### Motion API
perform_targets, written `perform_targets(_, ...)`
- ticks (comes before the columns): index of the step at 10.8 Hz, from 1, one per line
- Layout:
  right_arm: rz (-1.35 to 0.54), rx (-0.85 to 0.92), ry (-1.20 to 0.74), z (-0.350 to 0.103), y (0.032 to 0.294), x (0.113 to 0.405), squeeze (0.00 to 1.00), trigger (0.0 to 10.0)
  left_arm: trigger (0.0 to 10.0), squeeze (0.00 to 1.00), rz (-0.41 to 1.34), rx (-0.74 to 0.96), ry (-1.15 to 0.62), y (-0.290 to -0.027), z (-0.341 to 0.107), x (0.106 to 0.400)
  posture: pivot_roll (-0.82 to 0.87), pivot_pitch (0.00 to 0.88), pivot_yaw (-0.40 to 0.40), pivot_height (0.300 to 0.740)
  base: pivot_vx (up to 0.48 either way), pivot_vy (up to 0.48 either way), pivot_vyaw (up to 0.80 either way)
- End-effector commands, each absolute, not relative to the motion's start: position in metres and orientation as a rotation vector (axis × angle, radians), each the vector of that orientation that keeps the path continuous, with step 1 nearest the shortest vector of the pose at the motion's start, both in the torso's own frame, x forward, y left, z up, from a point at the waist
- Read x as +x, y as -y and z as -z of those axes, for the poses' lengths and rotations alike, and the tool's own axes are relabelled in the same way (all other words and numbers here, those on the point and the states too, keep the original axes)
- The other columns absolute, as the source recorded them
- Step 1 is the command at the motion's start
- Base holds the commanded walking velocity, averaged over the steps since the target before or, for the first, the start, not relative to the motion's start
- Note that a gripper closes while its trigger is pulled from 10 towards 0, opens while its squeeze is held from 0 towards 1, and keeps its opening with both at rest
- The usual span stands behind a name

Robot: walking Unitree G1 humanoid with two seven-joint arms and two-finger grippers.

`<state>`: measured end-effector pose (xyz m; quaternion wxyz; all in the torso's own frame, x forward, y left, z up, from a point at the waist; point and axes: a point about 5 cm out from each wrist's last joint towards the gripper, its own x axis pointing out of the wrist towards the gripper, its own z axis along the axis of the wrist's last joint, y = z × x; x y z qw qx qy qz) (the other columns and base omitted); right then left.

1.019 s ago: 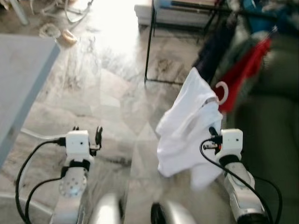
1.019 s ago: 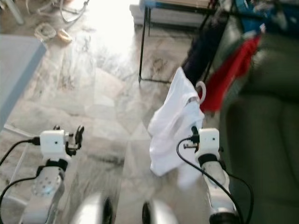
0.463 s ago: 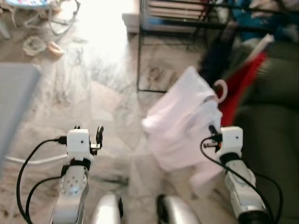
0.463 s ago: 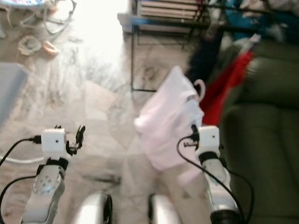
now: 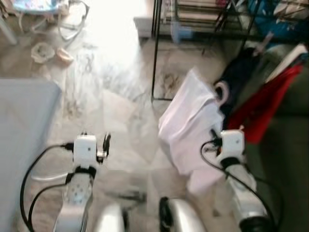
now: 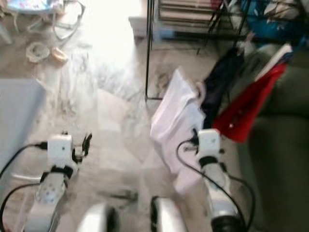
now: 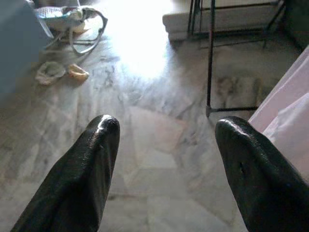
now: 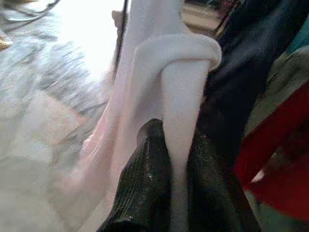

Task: Hang hanger

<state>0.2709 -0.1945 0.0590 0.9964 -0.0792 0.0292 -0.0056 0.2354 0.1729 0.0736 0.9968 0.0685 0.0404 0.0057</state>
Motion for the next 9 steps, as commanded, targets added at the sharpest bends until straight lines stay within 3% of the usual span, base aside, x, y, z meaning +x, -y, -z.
perform_targets(1,0.034,-0.199,0.086,-0.088,0.193,0.283,0.0,10.0,10.0,0.0,-0.013,0.135,-0.106,-0.176,-0.07,0.23,0.05,0.221,-0.064,0.74,0.48,0.0,0.0)
perform_targets(3,0.032,-0.235,0.16,-0.106,0.189,0.293,0.0,10.0,10.0,0.0,0.004,0.115,-0.093,-0.171,-0.072,0.232,0.05,0.223,-0.065,0.74,0.304,0.0,0.0)
perform_targets(6,0.107,-0.21,0.214,-0.123,0.189,0.305,0.0,10.0,10.0,0.0,0.014,0.105,-0.11,-0.169,-0.07,0.228,0.06,0.234,-0.063,0.74,0.0,0.0,0.0)
perform_targets(9,0.125,-0.207,0.043,-0.116,0.192,0.335,0.0,10.0,10.0,0.0,0.026,0.101,-0.125,-0.164,-0.069,0.226,0.07,0.243,-0.065,0.74,0.0,0.0,0.0)
